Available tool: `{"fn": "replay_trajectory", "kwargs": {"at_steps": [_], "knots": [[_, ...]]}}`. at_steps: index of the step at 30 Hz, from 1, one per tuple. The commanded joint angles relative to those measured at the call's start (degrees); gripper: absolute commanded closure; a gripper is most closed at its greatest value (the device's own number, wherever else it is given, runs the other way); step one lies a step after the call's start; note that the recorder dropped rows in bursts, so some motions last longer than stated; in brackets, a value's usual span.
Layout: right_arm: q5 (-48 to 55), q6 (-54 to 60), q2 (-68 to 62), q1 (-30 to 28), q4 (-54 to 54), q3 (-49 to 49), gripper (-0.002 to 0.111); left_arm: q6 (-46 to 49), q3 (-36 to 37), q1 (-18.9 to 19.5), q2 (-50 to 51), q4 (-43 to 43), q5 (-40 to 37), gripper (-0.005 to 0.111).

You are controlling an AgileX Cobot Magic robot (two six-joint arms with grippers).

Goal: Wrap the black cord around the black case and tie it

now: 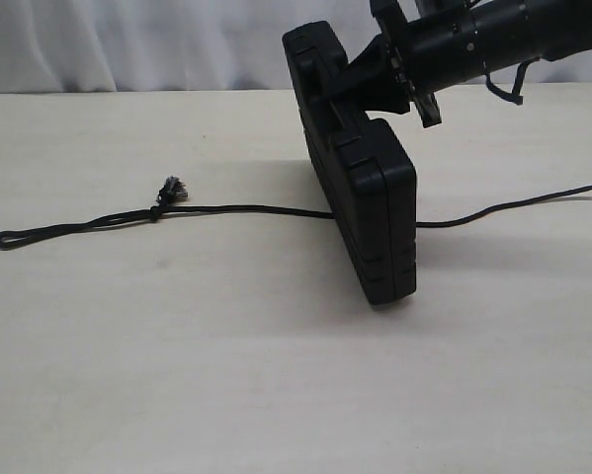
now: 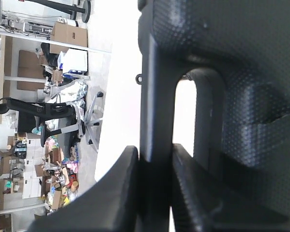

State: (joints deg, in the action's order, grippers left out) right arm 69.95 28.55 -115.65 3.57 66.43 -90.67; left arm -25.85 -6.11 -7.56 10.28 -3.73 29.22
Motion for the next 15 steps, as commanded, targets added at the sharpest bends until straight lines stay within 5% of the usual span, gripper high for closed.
{"fn": "replay_trajectory", "kwargs": {"at_steps": [1, 9, 15], "knots": [[0.0, 2.3, 0.5, -0.4, 1.0, -0.2, 0.104, -8.7, -7.4, -0.5, 19.0, -20.3, 7.2, 0.107], [0.0, 2.6, 0.5, -0.4, 1.0, -0.2, 0.104, -8.8, -24.7, -0.5, 59.5, -35.7, 33.1, 0.107], [0.0, 2.6, 0.5, -0.4, 1.0, -0.2, 0.104, -8.8, -42.9, -0.9, 85.1, -44.9, 40.7, 0.107]]}}
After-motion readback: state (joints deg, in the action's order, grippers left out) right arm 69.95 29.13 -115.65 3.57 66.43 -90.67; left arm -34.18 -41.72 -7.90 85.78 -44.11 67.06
